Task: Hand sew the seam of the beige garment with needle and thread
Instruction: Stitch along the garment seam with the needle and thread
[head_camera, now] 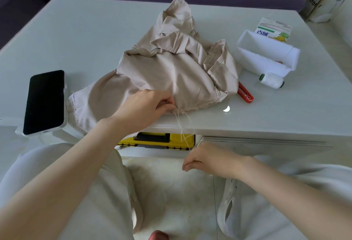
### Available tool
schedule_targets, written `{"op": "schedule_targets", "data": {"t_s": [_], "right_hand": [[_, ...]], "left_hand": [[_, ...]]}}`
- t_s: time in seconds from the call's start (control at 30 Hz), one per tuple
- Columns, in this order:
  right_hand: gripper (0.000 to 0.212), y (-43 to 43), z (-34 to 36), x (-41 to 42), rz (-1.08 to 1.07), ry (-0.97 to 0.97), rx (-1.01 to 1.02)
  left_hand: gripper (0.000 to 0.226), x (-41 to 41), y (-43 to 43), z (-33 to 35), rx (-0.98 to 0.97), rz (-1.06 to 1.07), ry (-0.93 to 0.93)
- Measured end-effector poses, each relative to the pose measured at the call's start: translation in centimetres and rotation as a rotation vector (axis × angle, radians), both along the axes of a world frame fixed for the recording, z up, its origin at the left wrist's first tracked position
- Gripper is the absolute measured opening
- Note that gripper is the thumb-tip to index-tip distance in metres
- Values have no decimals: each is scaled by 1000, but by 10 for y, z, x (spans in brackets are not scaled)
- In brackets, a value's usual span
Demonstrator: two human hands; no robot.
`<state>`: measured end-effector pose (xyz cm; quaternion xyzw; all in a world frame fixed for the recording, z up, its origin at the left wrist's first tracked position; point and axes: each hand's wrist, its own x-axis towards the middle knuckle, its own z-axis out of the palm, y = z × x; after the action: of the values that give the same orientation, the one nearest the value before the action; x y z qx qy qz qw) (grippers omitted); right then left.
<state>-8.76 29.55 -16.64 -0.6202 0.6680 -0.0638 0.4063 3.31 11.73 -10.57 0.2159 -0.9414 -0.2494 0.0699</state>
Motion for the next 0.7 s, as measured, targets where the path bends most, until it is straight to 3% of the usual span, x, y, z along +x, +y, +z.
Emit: {"op": "schedule_targets", "data": {"t_s": [0.17, 0.27, 0.4, 0.53, 0.63, 0.7], "right_hand": [[22, 14, -8, -13, -15, 124, 329], [22, 22, -5, -23, -50, 79, 411], [21, 22, 17, -35, -235, -277, 217], [23, 21, 42, -37, -522, -700, -50], [24, 22, 47, -40, -739, -868, -286], [26, 23, 47, -44, -852, -950, -393]], "left_hand": [[10, 0, 1, -2, -50, -3, 7], [9, -2, 5, -6, -99, -32, 44], [19, -7, 18, -10, -88, -164, 158], [41, -10, 41, -10, -94, -323, 133], [45, -14, 60, -22, -227, -425, 55], [47, -18, 65, -27, -181, -456, 16]]}}
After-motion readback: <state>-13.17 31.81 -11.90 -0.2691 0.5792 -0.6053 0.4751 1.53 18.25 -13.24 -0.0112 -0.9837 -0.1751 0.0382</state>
